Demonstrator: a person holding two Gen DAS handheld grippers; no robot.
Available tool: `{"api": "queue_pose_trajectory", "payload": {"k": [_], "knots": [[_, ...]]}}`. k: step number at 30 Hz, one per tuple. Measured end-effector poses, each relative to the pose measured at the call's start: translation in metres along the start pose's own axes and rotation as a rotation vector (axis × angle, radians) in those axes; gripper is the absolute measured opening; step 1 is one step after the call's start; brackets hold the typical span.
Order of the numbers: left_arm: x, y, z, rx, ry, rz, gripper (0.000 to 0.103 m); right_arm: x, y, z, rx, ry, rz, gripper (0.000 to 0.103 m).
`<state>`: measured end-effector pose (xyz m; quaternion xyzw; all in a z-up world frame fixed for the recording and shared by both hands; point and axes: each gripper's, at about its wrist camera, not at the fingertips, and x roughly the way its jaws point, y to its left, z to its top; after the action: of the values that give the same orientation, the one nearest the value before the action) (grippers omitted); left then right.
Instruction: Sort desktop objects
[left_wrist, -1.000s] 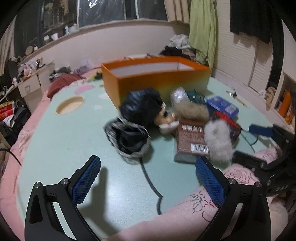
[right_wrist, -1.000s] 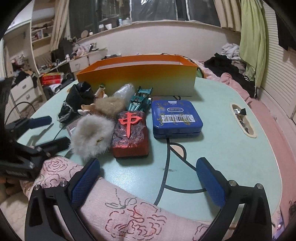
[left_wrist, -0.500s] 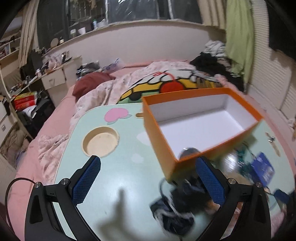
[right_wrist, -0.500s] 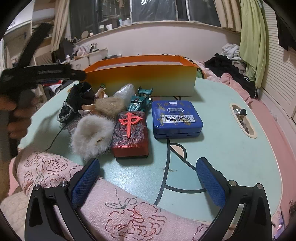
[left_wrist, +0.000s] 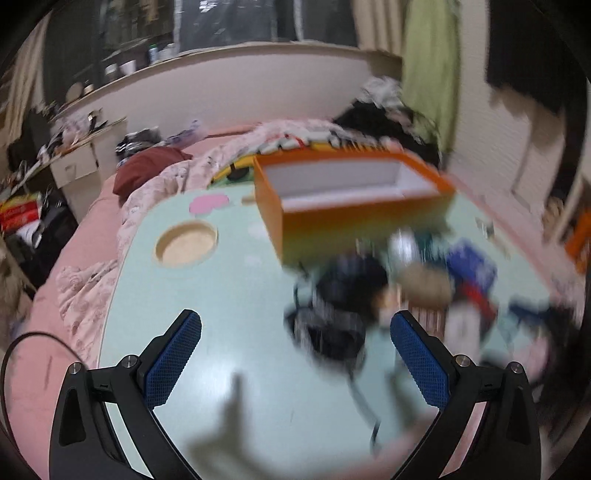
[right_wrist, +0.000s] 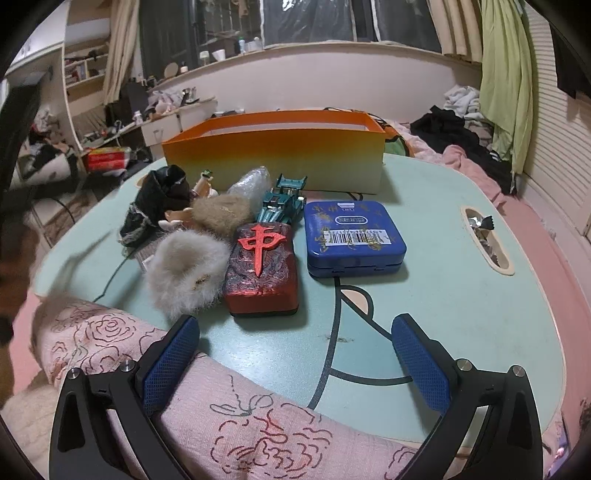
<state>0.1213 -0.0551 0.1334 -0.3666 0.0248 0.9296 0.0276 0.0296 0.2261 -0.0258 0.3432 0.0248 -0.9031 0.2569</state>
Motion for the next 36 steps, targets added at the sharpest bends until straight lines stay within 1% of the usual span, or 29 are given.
{"api": "queue_pose_trajectory", "payload": {"k": [2,4,6,7,8,9,10,11,12,13,14,15,16,18,19,20,21,23,25,26,27,28,30,31,32,33,34,35,36], "knots": [[0.001,0.001,-0.013,0.010,0.017,0.005,0.102,-0.008,-0.005,0.009,0.044,-0.016,0.070,0.102],[0.010,-0.001,-0.021,-0.003,0.054,-0.027,0.102,-0.019,-0.009,0.034,0.077,-0.033,0.122,0.099],[0.023,-0.006,-0.024,-0.005,0.079,-0.037,0.102,-0.026,-0.002,0.077,0.073,-0.046,0.174,0.093],[0.028,-0.010,-0.026,-0.004,0.090,-0.027,0.102,-0.024,0.004,0.098,0.064,-0.023,0.199,0.089],[0.030,-0.017,-0.029,0.013,0.070,0.018,0.102,-0.017,0.012,0.120,0.057,0.020,0.221,0.078],[0.028,-0.020,-0.032,0.009,0.035,0.031,0.102,-0.008,0.018,0.137,0.056,0.063,0.241,0.072],[0.028,-0.021,-0.034,-0.015,0.020,0.033,0.103,0.004,0.024,0.154,0.059,0.110,0.268,0.062],[0.026,-0.021,-0.035,-0.039,0.000,0.057,0.103,0.025,0.036,0.178,0.060,0.177,0.299,0.058],[0.025,-0.023,-0.037,-0.053,-0.017,0.073,0.103,0.040,0.044,0.192,0.055,0.221,0.307,0.057],[0.023,-0.024,-0.038,-0.055,-0.022,0.078,0.103,0.059,0.053,0.205,0.042,0.278,0.301,0.057],[0.023,-0.023,-0.037,-0.056,-0.022,0.077,0.103,0.085,0.061,0.218,0.040,0.354,0.278,0.057],[0.023,-0.022,-0.037,-0.056,-0.022,0.075,0.103,0.105,0.065,0.225,0.057,0.410,0.267,0.057],[0.022,-0.022,-0.037,-0.057,-0.022,0.075,0.103,0.118,0.069,0.228,0.077,0.458,0.257,0.057],[0.022,-0.021,-0.037,-0.060,-0.027,0.080,0.103,0.150,0.077,0.233,0.083,0.577,0.277,0.057],[0.022,-0.021,-0.037,-0.061,-0.029,0.080,0.103,0.162,0.080,0.234,0.085,0.612,0.265,0.058],[0.022,-0.020,-0.037,-0.062,-0.028,0.079,0.103,0.167,0.080,0.235,0.107,0.603,0.254,0.062],[0.022,-0.020,-0.037,-0.063,-0.029,0.077,0.103,0.176,0.082,0.237,0.108,0.617,0.223,0.061],[0.022,-0.020,-0.038,-0.060,-0.034,0.078,0.103,0.194,0.085,0.234,0.086,0.680,0.174,0.061],[0.023,-0.019,-0.038,-0.060,-0.036,0.074,0.103,0.207,0.087,0.224,0.072,0.727,0.150,0.061],[0.024,-0.018,-0.039,-0.061,-0.035,0.071,0.103,0.212,0.089,0.221,0.048,0.730,0.138,0.059],[0.025,-0.017,-0.039,-0.064,-0.035,0.067,0.103,0.212,0.093,0.221,-0.005,0.703,0.085,0.057],[0.026,-0.016,-0.039,-0.063,-0.034,0.067,0.103,0.210,0.094,0.223,-0.016,0.677,0.075,0.053],[0.027,-0.016,-0.038,-0.063,-0.035,0.068,0.102,0.208,0.094,0.224,0.027,0.663,0.097,0.042],[0.027,-0.016,-0.038,-0.063,-0.035,0.068,0.103,0.208,0.094,0.223,0.058,0.671,0.135,0.022],[0.027,-0.016,-0.038,-0.062,-0.036,0.069,0.103,0.207,0.093,0.222,0.069,0.666,0.133,0.022],[0.027,-0.015,-0.038,-0.062,-0.036,0.068,0.103,0.205,0.093,0.223,0.071,0.653,0.126,0.019],[0.027,-0.015,-0.038,-0.062,-0.037,0.068,0.103,0.203,0.094,0.224,0.053,0.629,0.093,0.014],[0.027,-0.015,-0.038,-0.061,-0.039,0.069,0.103,0.200,0.092,0.225,0.035,0.608,0.057,0.005],[0.028,-0.015,-0.038,-0.060,-0.039,0.069,0.103,0.197,0.089,0.227,0.046,0.589,0.057,0.005]]}}
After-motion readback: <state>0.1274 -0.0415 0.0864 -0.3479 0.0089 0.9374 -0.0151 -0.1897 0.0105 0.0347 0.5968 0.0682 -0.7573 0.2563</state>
